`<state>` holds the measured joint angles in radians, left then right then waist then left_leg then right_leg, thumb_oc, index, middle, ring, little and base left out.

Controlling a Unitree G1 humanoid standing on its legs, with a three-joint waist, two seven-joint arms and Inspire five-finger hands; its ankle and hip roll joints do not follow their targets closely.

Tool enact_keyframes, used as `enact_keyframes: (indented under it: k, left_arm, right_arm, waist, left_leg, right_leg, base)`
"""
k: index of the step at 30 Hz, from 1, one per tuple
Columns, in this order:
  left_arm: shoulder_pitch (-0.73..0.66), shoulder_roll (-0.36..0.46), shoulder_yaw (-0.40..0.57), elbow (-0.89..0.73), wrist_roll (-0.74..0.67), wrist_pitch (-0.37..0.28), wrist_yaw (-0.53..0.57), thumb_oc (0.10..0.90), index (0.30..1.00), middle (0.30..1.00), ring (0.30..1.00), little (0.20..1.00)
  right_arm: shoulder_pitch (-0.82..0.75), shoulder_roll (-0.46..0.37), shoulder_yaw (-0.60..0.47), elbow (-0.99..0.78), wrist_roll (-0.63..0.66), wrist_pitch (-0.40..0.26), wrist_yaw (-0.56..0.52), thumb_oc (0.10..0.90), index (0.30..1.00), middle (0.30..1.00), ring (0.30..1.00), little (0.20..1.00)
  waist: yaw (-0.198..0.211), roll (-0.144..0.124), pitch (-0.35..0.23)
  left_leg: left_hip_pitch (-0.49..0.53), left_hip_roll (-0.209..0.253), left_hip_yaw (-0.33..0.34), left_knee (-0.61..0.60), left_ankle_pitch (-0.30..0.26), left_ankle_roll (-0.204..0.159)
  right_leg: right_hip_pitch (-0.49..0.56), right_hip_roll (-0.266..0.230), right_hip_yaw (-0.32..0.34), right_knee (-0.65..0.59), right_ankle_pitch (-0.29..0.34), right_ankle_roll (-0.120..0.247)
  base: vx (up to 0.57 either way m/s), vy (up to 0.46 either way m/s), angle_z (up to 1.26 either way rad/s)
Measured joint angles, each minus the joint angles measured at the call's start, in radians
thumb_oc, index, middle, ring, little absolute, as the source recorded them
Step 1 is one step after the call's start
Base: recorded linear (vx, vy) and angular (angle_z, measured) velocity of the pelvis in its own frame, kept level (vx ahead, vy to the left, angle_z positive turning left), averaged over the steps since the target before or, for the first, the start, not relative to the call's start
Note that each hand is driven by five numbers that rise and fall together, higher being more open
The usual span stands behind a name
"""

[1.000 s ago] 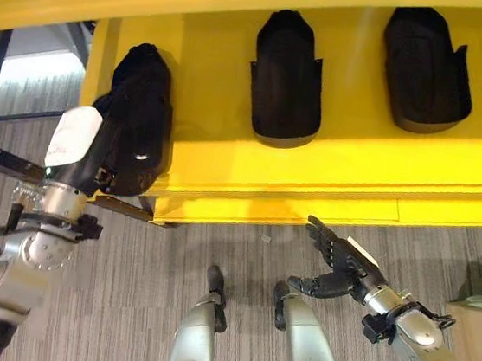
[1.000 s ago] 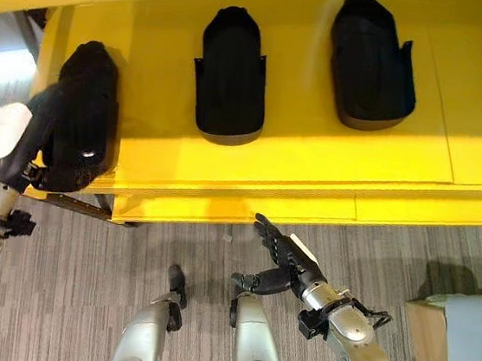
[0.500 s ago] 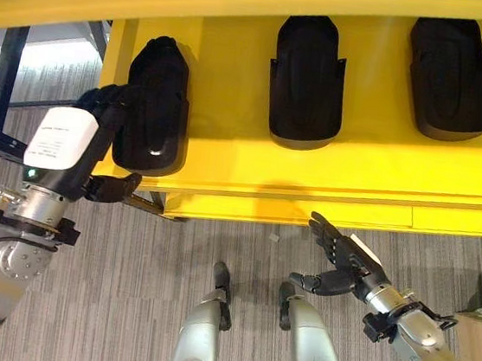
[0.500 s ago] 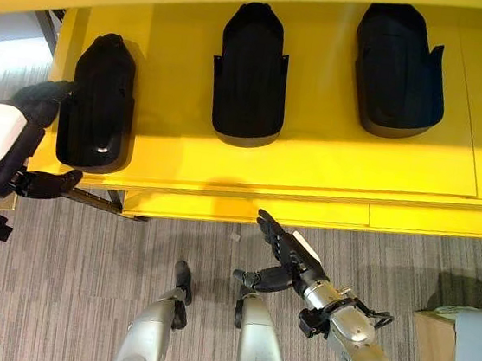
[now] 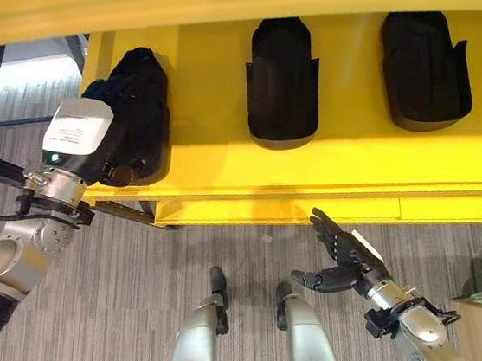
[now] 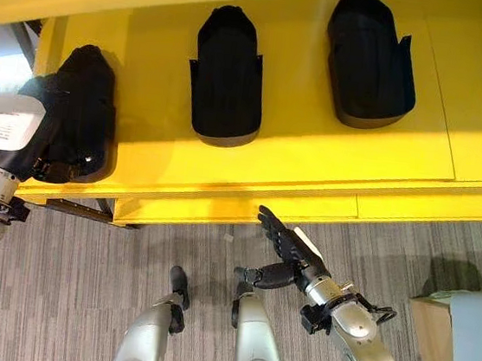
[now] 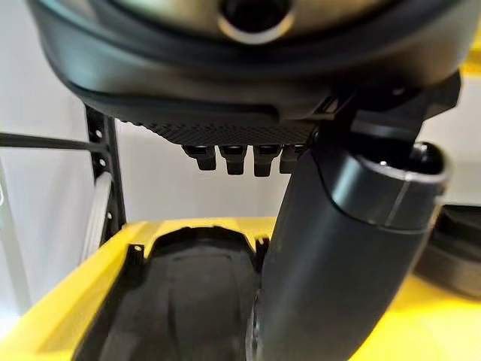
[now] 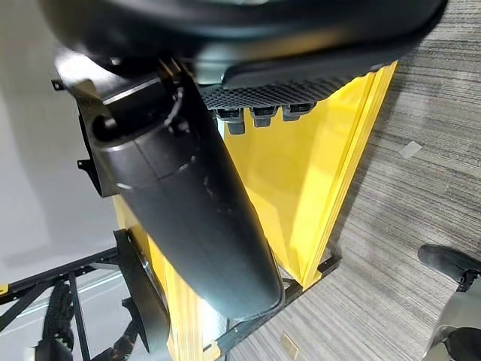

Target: Move parts from the plastic box to the shelf.

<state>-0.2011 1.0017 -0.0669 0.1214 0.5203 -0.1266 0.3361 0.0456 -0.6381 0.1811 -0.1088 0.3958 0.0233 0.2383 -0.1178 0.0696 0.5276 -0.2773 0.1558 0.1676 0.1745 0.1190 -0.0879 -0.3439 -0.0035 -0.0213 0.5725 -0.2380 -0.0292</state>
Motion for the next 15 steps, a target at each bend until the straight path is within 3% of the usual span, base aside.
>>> enact_keyframes:
  k: [15]
  left_arm:
    - [-0.015, 0.004, -0.045, 0.004, 0.035, 0.041, -0.067, 0.900, 1.000, 1.000, 1.000, 1.000]
  right_arm:
    - [-0.014, -0.021, -0.003, 0.000, 0.000, 0.008, 0.027, 0.900, 1.000, 1.000, 1.000, 1.000]
  waist:
    - [-0.017, 0.000, 0.000]
  left_leg:
    - [0.015, -0.001, 0.022, 0.000, -0.002, 0.001]
  right_leg:
    - [0.000, 0.000, 0.014, 0.004, -0.002, 0.001]
  base:
    - [0.01, 0.015, -0.03]
